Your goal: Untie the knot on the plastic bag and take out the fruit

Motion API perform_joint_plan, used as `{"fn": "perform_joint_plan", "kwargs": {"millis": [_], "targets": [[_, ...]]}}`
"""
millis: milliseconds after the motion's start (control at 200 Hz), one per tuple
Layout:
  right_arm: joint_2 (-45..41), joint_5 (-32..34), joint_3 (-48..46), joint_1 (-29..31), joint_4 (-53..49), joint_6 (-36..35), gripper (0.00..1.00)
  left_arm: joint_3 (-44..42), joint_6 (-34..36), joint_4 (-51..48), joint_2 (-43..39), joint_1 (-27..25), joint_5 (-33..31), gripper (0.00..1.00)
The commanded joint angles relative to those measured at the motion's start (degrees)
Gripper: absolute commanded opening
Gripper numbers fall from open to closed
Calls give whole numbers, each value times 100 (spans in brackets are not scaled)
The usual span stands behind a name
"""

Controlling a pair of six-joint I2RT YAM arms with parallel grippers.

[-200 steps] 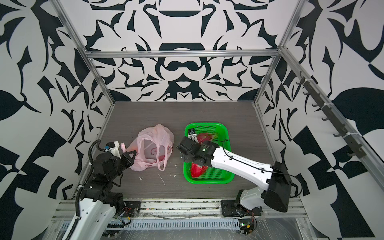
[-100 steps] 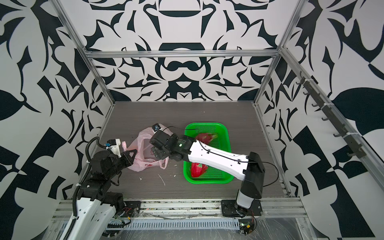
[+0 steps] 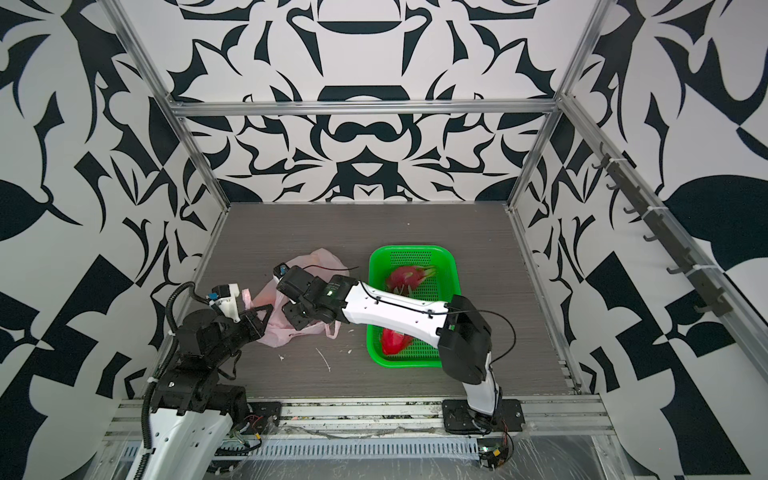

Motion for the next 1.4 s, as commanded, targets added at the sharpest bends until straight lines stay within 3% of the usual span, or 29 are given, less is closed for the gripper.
{"fn": "perform_joint_plan", "kwargs": {"millis": [0, 335, 575, 805, 1135, 1390], "targets": [[236, -182, 386, 38, 295, 166, 41, -111, -159, -250, -275, -14, 109, 0], [803, 22, 404, 17, 557, 569, 41, -402, -643, -814, -1200, -14, 235, 0], [843, -424, 188, -149, 785, 624, 55, -427, -618, -881, -1045, -10, 256, 0], [956, -621, 134, -352, 901, 733, 56, -416, -617, -887, -813, -13, 270, 0], [1089, -610, 71, -409, 907, 761, 48, -421, -608, -871, -559, -13, 336, 0], [1141, -914, -17, -410, 947, 712, 50, -430, -602, -836, -495, -14, 357, 0]]}}
